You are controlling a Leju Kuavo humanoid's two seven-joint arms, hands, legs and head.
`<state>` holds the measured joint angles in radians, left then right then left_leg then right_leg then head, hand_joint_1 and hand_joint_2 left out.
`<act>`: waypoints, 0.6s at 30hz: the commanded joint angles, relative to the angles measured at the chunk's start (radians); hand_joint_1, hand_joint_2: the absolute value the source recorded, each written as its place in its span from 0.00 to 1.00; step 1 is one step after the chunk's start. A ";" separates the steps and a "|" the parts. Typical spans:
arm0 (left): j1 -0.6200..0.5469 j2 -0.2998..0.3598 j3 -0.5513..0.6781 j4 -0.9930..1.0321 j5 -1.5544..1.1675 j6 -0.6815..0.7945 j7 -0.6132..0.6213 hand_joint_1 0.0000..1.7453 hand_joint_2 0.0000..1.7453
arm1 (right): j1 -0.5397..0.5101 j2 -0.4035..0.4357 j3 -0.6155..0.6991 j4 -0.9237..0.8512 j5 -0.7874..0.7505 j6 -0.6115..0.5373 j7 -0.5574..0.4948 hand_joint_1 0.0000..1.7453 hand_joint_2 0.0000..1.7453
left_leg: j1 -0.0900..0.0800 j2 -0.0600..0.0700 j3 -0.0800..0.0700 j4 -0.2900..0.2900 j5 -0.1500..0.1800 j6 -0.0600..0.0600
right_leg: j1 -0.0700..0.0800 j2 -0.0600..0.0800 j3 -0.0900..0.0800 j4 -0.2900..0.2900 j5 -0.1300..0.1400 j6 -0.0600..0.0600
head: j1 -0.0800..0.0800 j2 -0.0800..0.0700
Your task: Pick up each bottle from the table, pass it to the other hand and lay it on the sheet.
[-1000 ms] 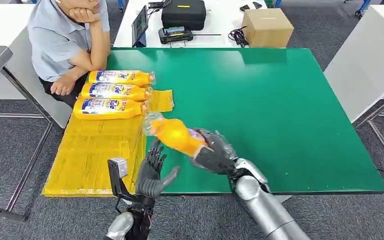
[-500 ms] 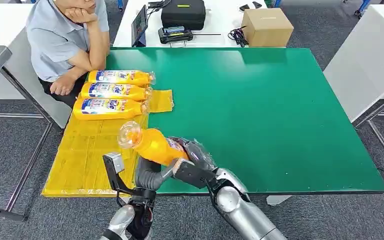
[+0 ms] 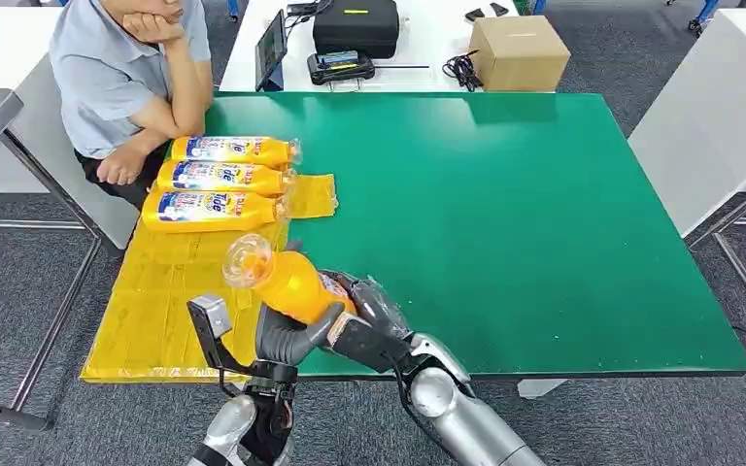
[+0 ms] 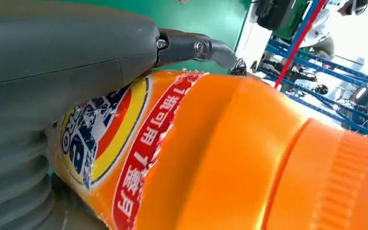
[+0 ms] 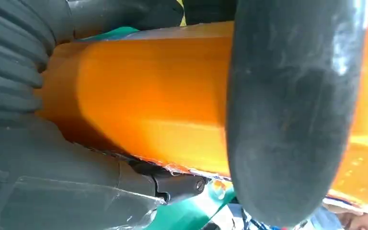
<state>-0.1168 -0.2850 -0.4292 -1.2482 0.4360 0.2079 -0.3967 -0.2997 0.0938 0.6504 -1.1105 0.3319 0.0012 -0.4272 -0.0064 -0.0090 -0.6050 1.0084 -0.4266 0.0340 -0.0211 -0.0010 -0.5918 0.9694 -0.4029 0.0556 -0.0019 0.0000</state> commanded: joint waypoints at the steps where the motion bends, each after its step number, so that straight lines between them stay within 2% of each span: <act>1: -0.073 0.017 -0.022 0.008 -0.070 0.088 -0.081 1.00 1.00 | -0.033 -0.016 0.034 0.084 -0.028 0.050 0.024 0.00 1.00 | 0.001 0.000 0.003 0.000 -0.001 -0.002 | 0.001 -0.001 0.003 0.000 -0.001 -0.002 | 0.000 0.000; 5: -0.082 0.019 -0.024 0.004 -0.084 0.096 -0.089 1.00 1.00 | -0.032 -0.011 0.032 0.092 -0.063 0.077 0.022 0.00 1.00 | 0.001 -0.001 0.003 0.000 -0.001 -0.002 | 0.002 -0.002 0.003 -0.001 -0.001 -0.002 | 0.000 0.000; 11: -0.053 0.026 0.000 -0.043 -0.106 0.132 -0.104 1.00 1.00 | 0.031 -0.012 0.043 0.004 -0.018 -0.011 0.030 0.00 1.00 | 0.002 -0.001 0.004 0.000 -0.002 -0.002 | 0.002 -0.001 0.004 -0.001 -0.002 -0.003 | 0.000 0.000; 14: -0.034 0.023 0.023 -0.065 -0.126 0.151 -0.112 1.00 1.00 | 0.088 -0.024 0.037 -0.071 0.023 -0.078 0.032 0.00 1.00 | 0.001 0.000 0.002 0.000 -0.001 -0.001 | 0.001 -0.001 0.003 -0.001 -0.001 -0.002 | 0.000 0.000; 17: -0.011 0.020 0.046 -0.092 -0.144 0.158 -0.114 1.00 1.00 | 0.148 -0.045 0.009 -0.123 0.050 -0.093 0.027 0.00 1.00 | 0.002 -0.001 0.004 0.000 -0.003 -0.002 | 0.002 -0.001 0.005 0.000 -0.003 -0.003 | 0.000 0.000; 18: -0.005 0.023 0.052 -0.097 -0.191 0.204 -0.129 1.00 1.00 | 0.190 -0.047 -0.027 -0.146 0.050 -0.102 0.026 0.00 1.00 | 0.002 -0.001 0.003 0.000 -0.002 -0.002 | 0.002 -0.002 0.004 -0.001 -0.002 -0.002 | 0.000 0.000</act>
<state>-0.1257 -0.2850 -0.4246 -1.3008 0.3094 0.3559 -0.5073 -0.2375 0.0939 0.6588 -1.1486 0.3536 -0.0697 -0.3998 -0.0063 -0.0092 -0.6055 1.0084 -0.4267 0.0340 -0.0210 -0.0011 -0.5924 0.9693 -0.4032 0.0555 -0.0015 0.0000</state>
